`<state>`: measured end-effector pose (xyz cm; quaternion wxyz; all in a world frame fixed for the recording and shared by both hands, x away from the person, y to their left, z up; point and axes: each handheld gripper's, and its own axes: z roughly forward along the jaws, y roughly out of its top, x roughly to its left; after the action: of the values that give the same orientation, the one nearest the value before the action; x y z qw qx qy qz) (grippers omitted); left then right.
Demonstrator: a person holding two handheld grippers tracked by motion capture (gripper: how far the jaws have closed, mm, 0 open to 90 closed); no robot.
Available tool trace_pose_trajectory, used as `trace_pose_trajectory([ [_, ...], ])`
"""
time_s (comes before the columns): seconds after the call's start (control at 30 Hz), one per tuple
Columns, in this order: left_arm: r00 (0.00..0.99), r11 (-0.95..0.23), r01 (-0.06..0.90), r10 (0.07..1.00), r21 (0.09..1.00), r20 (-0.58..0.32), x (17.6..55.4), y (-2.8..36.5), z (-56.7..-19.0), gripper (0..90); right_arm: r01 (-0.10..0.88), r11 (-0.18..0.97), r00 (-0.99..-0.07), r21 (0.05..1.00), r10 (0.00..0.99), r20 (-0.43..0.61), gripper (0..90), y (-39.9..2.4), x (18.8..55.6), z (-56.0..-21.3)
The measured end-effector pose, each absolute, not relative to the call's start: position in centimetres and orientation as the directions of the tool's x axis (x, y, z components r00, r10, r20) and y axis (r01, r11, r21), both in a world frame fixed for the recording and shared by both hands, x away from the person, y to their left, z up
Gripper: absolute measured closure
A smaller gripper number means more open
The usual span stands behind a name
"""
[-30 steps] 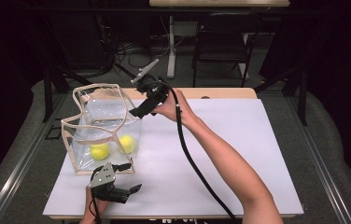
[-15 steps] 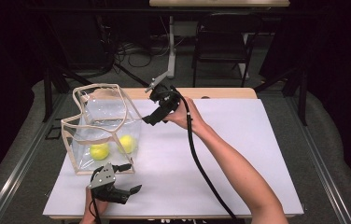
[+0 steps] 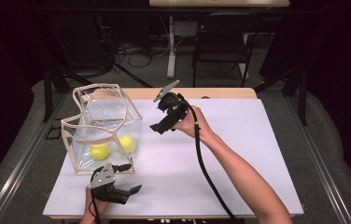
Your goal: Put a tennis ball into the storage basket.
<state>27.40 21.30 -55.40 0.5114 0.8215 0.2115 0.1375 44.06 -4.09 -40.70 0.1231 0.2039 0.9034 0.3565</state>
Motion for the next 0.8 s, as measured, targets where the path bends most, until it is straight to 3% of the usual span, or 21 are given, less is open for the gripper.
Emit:
trace_pose_trajectory([
  [0.8, 0.871, -0.388, 0.209, 0.491, 0.898, 0.009, 27.4, 21.3, -55.4, 16.1, 0.332, 0.650, -0.866, 0.684, 0.497, -0.052, 0.0, -8.5, 41.8, -44.8],
])
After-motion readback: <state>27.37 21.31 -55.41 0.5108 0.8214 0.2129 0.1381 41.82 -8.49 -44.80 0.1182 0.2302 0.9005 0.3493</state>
